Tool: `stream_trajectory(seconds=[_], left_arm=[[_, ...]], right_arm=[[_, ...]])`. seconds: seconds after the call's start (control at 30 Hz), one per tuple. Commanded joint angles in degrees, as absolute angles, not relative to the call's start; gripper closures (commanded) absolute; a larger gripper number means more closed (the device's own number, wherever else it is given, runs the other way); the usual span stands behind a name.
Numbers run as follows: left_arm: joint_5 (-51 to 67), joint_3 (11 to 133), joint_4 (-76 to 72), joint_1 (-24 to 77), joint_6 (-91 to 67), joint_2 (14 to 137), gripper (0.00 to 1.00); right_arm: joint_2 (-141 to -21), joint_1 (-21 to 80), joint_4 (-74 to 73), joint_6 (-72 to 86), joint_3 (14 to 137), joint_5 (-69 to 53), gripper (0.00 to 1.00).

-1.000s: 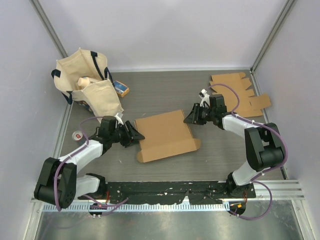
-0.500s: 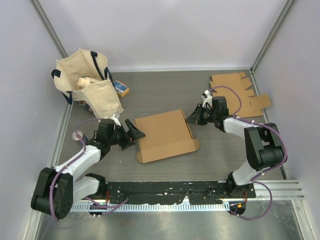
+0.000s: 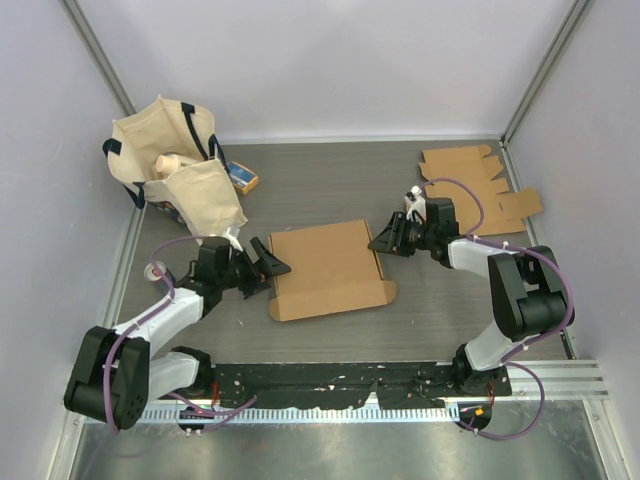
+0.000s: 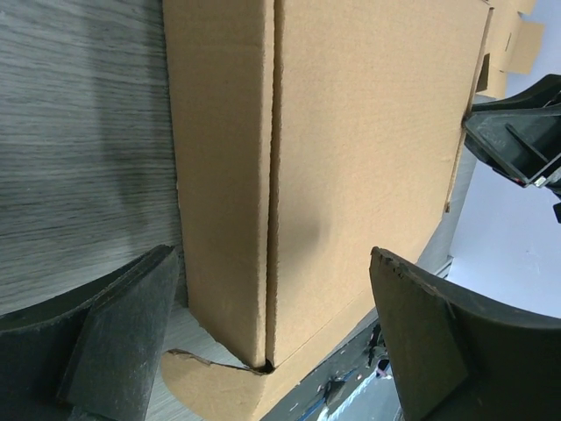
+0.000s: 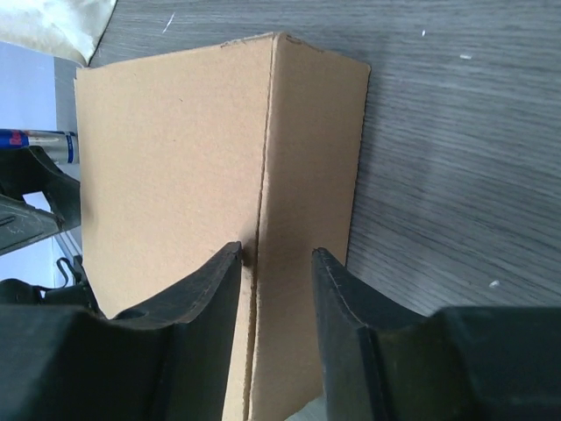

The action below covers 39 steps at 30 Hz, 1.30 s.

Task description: Fold the paper box

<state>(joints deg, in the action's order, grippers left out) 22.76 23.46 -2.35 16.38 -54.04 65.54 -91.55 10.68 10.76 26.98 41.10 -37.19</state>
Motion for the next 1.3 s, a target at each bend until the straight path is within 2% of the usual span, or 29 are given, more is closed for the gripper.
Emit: stream_trajectory(seconds=[0.0, 0.2, 0.43, 1.07, 1.27], left_arm=[[24.17, 23.03, -7.47, 16.08, -54.40, 66.00, 0.07], [23.82, 23.38, -7.65, 16.08, -53.79, 66.62, 0.00], [22.76, 23.56, -6.15, 15.82, -53.17, 66.80, 0.00], [33.40, 24.09, -16.25, 14.59, -55.54, 76.55, 0.01], [29.27, 23.03, -15.82, 14.50, -55.81, 72.86, 0.00]], right_arm=[[-90.09, 11.60, 13.01, 27.51, 40.87, -37.71, 0.56], [-91.67, 11.69, 12.40, 28.04, 40.26, -33.94, 0.63], [-91.67, 10.73, 12.75, 29.09, 38.94, -32.52, 0.69], [-92.72, 5.89, 14.50, 30.32, 35.86, -34.45, 0.70], [-92.55, 3.87, 16.43, 31.20, 33.93, -35.94, 0.71]])
